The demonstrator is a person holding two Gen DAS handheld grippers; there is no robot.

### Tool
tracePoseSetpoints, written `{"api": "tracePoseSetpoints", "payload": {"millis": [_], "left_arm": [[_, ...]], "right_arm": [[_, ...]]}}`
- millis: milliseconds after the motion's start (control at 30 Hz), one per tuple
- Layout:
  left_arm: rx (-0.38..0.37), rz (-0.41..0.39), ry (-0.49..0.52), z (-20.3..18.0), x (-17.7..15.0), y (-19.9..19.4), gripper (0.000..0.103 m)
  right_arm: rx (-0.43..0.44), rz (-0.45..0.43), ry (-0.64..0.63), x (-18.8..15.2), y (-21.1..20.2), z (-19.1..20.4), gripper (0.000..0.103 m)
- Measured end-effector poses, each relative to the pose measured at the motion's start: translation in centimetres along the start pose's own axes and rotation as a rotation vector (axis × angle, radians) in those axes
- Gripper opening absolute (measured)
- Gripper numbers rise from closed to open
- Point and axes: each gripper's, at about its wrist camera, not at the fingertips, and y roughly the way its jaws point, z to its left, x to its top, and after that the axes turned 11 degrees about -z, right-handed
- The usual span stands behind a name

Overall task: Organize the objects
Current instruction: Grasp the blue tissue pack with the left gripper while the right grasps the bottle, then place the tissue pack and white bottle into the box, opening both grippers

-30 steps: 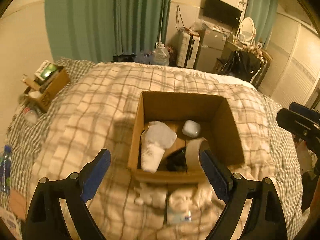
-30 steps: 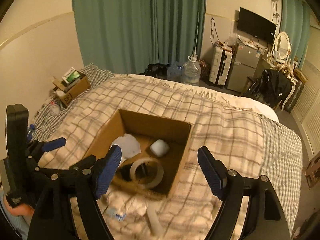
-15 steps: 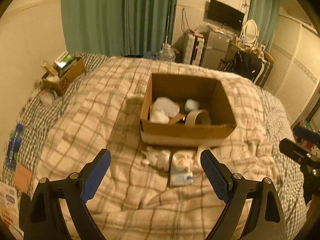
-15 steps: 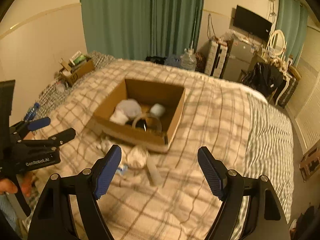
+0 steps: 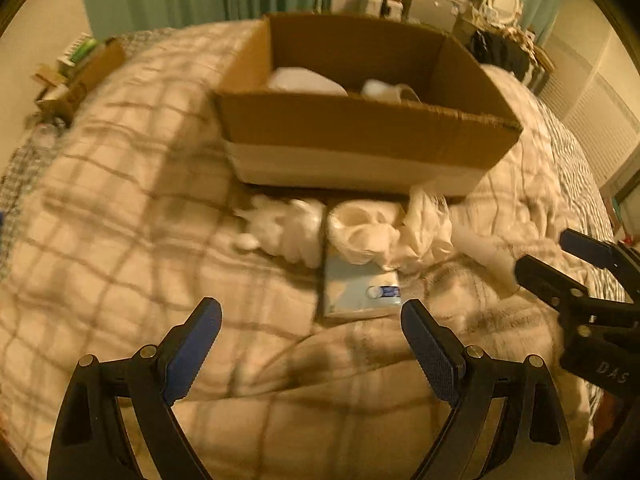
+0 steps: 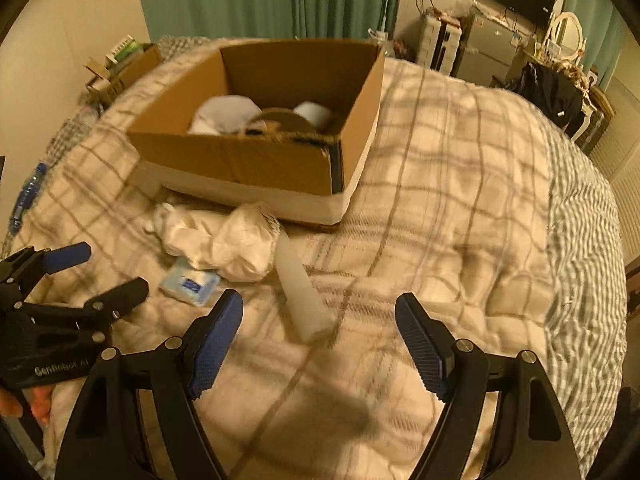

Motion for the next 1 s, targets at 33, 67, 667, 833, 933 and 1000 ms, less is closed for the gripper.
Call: {"api": "tracePoseSetpoints", "payload": {"millis": [33,67,667,833,933,1000], "left_arm": [[-0.009,0.010,0.004,-0.3,0.0,0.6,0.094],[-0.016,0.019,0.007,-0.6,0.1,1.3,0.094],[-0.136,0.122,0.007,-1.5,-0.6,4.5,0.052],[-0.114,0.068,0.012,-1.3,-0.7,0.9,0.052],[-0.096,0.037,0.005,-0.8,-0.9,-1.4,0.052],[-0.090,0.014,-0.001,-0.3,-0.6,-2.8,0.052]], "right_arm": [[0.000,0.007,0.003,0.0,0.6,-0.1,0.078],[0.001,0.016,0.005,0.0,1.3,-0.2,0.078],[0.024,0.101,-0.020,-1.0,5.2,-0.3,0.022],[0.019,0.084,-0.036,-1.1,2.4,0.5,0.018],[0.024,0.056,-0.030,-1.3,0.0,0.8,0.017],[0.019,0.038,-0.041,-1.1,-1.3,1.3,0.017]]}}
